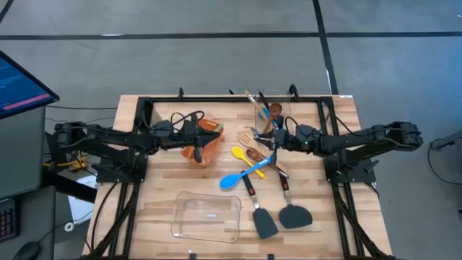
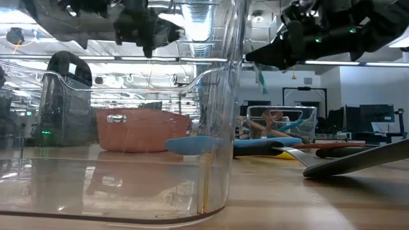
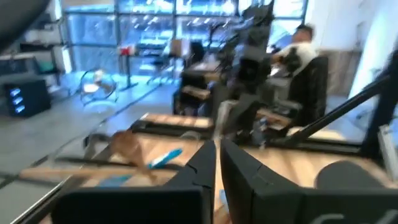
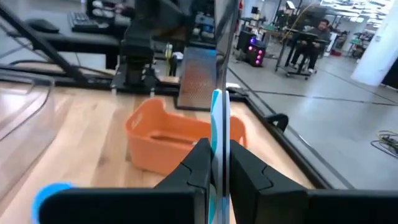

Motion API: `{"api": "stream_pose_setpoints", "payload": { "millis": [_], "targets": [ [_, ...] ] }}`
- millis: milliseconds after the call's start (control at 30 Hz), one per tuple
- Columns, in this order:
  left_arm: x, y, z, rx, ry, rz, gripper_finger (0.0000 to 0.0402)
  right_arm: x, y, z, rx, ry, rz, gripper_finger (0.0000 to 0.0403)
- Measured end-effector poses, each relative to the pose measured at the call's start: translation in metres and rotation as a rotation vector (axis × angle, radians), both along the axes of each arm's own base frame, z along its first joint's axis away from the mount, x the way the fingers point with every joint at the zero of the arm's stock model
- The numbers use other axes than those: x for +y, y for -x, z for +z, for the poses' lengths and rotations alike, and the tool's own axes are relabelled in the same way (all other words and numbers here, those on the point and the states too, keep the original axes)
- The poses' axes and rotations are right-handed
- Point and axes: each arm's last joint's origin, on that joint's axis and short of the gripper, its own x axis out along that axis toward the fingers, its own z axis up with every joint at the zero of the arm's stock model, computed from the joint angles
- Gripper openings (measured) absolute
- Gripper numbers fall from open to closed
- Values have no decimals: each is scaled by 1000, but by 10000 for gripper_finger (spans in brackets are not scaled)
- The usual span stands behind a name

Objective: Pick & Place Kitchen Items
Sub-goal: Put the table knife into the orange bin

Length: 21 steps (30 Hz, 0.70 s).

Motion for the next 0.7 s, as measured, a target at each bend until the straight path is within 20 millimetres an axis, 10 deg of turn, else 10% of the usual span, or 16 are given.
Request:
{"api": "stream_pose_setpoints", "payload": {
  "millis": [700],
  "targets": [
    [1,-29,-17,-41,-9,-11,60,-5,-57,1,68,31,97,25]
  ]
}}
